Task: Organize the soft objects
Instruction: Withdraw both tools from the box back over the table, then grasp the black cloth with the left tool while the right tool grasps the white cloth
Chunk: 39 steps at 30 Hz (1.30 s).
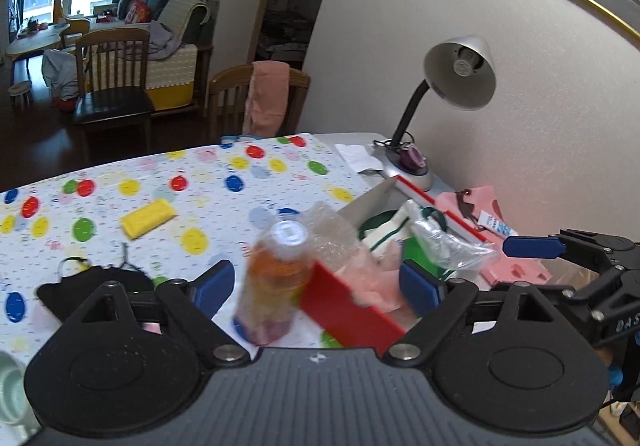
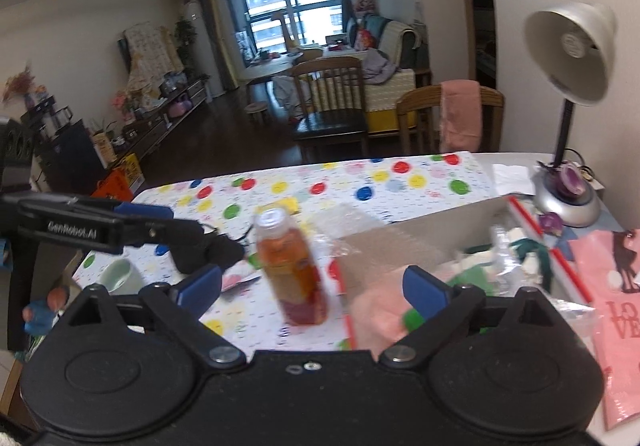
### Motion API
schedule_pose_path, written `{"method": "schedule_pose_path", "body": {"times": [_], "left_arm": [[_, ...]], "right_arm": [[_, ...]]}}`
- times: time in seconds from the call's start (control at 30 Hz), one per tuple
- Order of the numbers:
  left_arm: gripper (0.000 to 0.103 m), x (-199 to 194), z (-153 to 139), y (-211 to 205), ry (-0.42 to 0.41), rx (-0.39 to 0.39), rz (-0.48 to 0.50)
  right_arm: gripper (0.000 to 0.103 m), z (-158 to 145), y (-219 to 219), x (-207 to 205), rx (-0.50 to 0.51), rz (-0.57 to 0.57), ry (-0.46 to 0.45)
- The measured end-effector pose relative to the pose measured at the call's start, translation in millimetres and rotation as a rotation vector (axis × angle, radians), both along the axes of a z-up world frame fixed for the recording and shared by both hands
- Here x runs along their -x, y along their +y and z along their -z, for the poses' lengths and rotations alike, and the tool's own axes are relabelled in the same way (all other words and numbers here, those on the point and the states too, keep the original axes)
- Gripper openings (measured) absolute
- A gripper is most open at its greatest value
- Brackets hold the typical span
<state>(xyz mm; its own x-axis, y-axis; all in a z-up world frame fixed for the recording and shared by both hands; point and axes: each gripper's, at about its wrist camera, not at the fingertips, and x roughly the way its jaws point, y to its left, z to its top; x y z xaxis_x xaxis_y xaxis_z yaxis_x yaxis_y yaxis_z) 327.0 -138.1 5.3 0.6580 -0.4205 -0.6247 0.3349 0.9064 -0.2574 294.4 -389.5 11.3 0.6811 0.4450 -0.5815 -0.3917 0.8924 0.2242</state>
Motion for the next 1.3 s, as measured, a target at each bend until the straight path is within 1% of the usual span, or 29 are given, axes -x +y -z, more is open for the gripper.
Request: {"method": "schedule_pose_path", "body": {"times": [0.03,0.13,0.23,0.33,0.43,0.57,0.67,0.77,0.87,0.97,1.07,1.13,1.23,1.3], "left_arm": [[0.103,1.5,0.5,7.9,-0.005,-0.004,-0.005],[0.103,5.5,2.4,30.6,-0.026,-0.007,-0.001],[0.103,6.9,6.9,53.4,-0.025,-0.014,0.005],[0.103,3.8,13.8,74.9,0.002,-0.023,0.008],[0.103,-1.4,19.1,95.3,0.027,-0.048,0.007],[0.103,-16.5,26.6,121.6,0.076,-0.047,0.017],[0.103,-31.0,33.0,138.8,0.107,-0.048,0.008],[0.103,-48.6,42.4,156.2,0.158,-0.038,-0.010],[0.103,-66.2,52.7,171.0,0.199,-0.041,-0.047],[0.103,-83.2,63.1,185.3,0.217,-0.052,-0.105],[0.103,-102.4,76.5,195.2,0.267,-0.043,-0.128],[0.103,-115.4,89.2,198.3,0.324,-0.032,-0.126],[0.103,-128.8,109.4,202.5,0.386,-0.032,-0.151],[0.103,-135.6,120.3,203.1,0.411,-0.033,-0.155]], "right_arm": [[0.098,0.7,7.9,2.3,0.003,-0.007,0.000],[0.099,4.1,28.7,6.5,0.002,-0.021,0.013],[0.099,9.2,48.0,12.1,0.002,-0.027,0.027],[0.099,16.6,69.1,12.7,-0.001,-0.037,0.047],[0.099,24.8,90.9,12.0,0.007,-0.050,0.063],[0.099,36.3,122.5,10.7,0.025,-0.075,0.076],[0.099,45.2,146.3,8.4,0.038,-0.109,0.080],[0.099,55.3,168.8,2.7,0.054,-0.146,0.082],[0.099,67.4,190.3,-3.2,0.068,-0.179,0.101],[0.098,79.0,211.2,-10.2,0.086,-0.214,0.116],[0.096,91.6,228.7,-18.8,0.117,-0.238,0.125],[0.096,100.8,239.3,-25.8,0.134,-0.249,0.130],[0.094,113.8,254.3,-35.9,0.161,-0.261,0.138],[0.094,121.2,264.9,-42.5,0.177,-0.270,0.138]]}}
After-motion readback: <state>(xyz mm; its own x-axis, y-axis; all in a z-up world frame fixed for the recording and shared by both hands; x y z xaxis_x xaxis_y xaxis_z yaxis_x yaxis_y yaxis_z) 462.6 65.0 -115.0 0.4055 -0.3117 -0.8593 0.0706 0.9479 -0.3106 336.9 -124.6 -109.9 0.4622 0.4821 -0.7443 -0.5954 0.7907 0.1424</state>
